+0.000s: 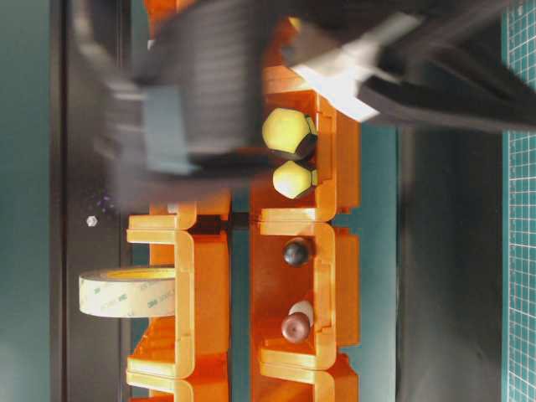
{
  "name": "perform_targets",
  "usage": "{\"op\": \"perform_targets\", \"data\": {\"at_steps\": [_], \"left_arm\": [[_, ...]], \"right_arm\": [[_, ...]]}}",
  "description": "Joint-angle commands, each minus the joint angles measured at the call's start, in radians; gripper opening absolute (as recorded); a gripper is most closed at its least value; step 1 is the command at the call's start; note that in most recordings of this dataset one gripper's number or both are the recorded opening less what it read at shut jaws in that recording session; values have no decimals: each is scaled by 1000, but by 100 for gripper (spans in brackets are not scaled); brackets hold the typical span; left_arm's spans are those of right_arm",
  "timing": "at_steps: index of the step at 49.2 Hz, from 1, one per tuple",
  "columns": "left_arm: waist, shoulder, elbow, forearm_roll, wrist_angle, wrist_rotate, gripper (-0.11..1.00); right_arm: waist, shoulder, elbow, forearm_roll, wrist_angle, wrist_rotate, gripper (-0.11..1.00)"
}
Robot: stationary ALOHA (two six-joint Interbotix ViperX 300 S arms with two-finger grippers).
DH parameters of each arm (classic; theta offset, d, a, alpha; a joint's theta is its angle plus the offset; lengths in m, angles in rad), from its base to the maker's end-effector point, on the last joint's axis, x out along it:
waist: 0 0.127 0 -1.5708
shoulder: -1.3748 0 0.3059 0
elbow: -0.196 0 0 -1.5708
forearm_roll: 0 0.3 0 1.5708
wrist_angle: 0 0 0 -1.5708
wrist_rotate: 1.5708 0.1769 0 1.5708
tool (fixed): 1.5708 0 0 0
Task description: Pick frame from container rack with right arm.
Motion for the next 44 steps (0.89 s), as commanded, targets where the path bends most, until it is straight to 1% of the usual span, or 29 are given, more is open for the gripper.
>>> {"op": "perform_targets", "data": {"at_steps": [1,5,9,14,18,23,32,44], "left_arm": [[0,3,-35,3,-2,-3,0],[-2,3,-35,3,0,-3,0],[-2,2,-35,3,0,-2,0],[-2,2,-35,3,0,-2,0],[3,2,-35,3,2,-2,0],[14,2,-35,3,0,-2,0],[28,-2,-35,3,2,-2,0],[28,-2,-35,3,5,-3,0]], "right_arm": [[-25,-126,41,-3,-58,66,84],[-40,-209,103,-5,-124,115,84],[-48,-291,160,-8,-202,143,84],[-51,-383,225,-9,-298,156,84],[-57,-456,278,-9,-344,155,84],[-64,-531,331,-8,-364,155,84],[-84,-675,430,-8,-359,156,84],[-133,-900,514,-8,-339,156,84]]}}
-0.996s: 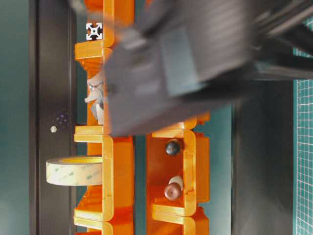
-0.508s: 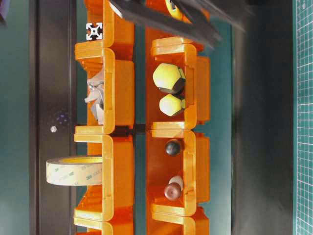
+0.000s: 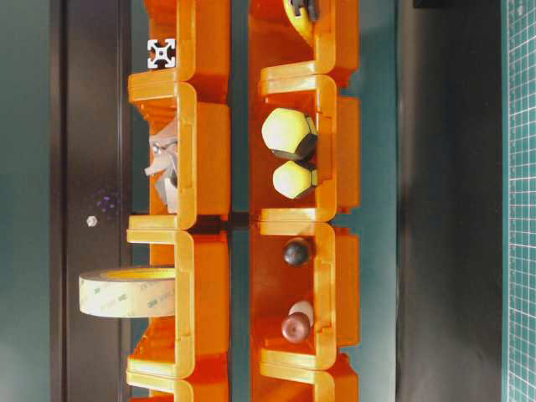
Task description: Pick frame from container rack with right arm.
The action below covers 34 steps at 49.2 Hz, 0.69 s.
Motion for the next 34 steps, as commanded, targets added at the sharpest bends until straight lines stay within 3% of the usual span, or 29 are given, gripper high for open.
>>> {"op": "perform_targets", "data": {"at_steps": [1,15,34], "left_arm": [[2,9,-34,3,-3,-3,0],[2,12,-31,3,-5,-5,0],[2,2,-18,3,17,-6,0]], "right_arm": [[-17,-94,17,-5,14,2,84],[-48,-281,110,-3,35,2,84],[-92,-327,138,-5,28,0,82]]}}
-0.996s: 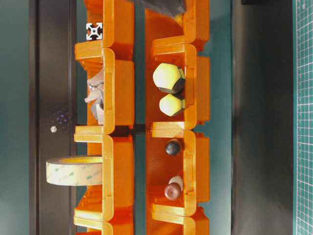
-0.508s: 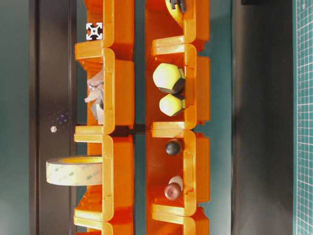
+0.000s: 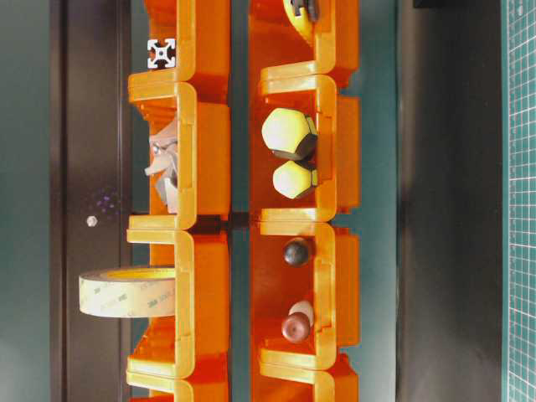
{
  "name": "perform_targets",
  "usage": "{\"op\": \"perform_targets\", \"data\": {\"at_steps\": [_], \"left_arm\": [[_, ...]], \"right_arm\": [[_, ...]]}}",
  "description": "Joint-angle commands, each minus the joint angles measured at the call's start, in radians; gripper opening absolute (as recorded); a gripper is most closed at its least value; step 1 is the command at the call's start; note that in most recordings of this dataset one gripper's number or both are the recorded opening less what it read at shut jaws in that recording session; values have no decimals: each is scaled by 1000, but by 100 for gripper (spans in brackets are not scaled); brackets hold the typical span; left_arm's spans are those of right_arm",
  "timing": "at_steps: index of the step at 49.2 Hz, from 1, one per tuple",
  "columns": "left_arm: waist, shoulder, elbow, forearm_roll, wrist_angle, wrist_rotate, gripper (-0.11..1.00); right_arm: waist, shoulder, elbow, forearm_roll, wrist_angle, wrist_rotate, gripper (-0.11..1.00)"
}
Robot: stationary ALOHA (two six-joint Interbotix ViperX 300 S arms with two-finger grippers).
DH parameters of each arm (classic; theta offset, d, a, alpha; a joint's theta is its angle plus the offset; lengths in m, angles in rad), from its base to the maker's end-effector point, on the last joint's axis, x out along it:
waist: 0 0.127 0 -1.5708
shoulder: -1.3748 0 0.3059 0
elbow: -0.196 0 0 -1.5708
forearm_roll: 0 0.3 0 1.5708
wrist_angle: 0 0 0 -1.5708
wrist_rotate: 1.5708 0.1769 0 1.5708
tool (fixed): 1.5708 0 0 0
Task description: Pick frame from container rack with right arm.
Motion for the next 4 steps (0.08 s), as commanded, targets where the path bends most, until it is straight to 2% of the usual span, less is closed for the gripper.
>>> {"op": "perform_targets", "data": {"at_steps": [1,4], "left_arm": [[2,12,-17,3,17,-5,0],[0,14,-18,3,17,-5,0]], "right_arm": [[-9,2,-12,-2,-11,-2,82],[-9,-2,-11,-2,-12,0,82]]}}
